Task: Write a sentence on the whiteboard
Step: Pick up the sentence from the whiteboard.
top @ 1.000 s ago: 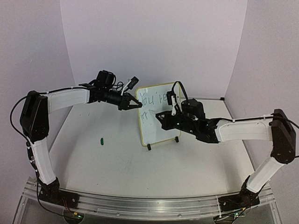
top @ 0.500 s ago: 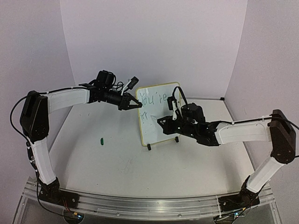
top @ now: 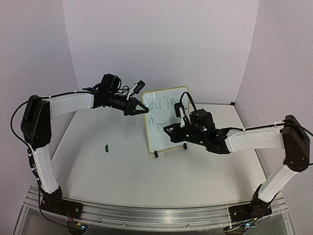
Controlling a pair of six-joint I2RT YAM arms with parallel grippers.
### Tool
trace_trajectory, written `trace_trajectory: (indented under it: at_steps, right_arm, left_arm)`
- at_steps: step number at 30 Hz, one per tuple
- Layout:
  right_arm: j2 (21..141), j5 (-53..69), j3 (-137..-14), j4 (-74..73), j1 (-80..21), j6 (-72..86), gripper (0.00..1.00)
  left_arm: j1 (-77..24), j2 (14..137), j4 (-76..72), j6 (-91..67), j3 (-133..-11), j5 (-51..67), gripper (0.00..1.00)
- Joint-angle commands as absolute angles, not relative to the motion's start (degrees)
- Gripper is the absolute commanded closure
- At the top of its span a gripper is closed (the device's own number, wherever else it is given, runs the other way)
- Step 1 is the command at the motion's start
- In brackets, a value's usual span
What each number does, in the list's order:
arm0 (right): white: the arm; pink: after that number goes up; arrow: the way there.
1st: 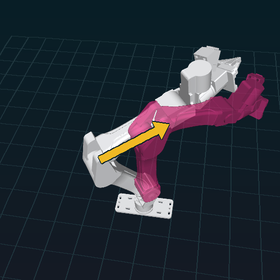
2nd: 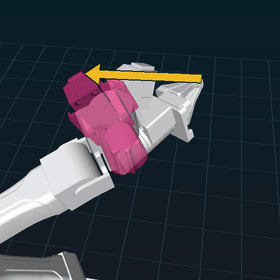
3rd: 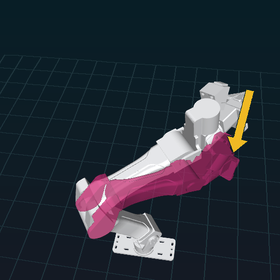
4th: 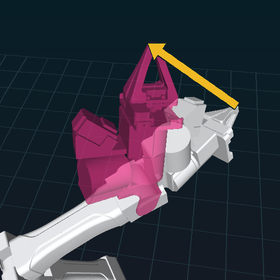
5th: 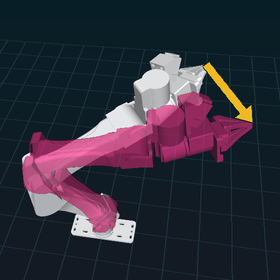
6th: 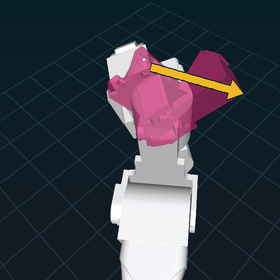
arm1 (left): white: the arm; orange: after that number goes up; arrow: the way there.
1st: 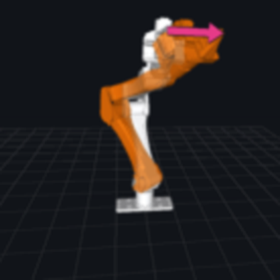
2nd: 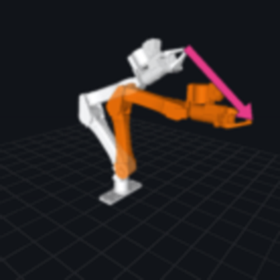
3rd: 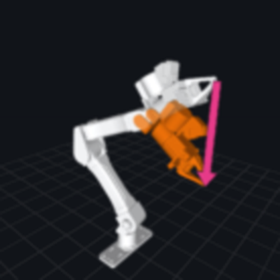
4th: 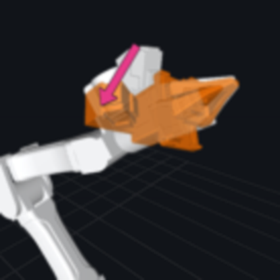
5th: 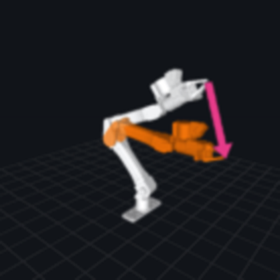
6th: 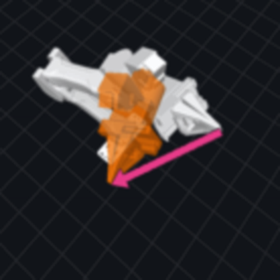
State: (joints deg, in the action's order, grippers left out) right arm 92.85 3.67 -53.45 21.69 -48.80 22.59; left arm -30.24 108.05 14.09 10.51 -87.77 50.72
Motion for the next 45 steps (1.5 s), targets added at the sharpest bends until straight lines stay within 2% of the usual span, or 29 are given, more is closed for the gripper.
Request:
trace_trajectory:
  at_steps: [1,15,45]
  right_arm:
    - [90.3,5.3,-54.7,23.4,-49.0,21.8,1.00]
    - [94.5,4.1,-59.6,23.4,-49.0,20.8,1.00]
    - [93.0,-2.5,-57.7,23.0,-48.5,21.6,1.00]
  left_arm:
    - [-31.8,108.1,19.4,11.7,-88.6,50.9,1.00]
    - [-31.8,107.8,19.4,11.7,-88.5,50.8,1.00]
    - [-31.9,107.8,19.5,11.8,-88.4,50.8,1.00]
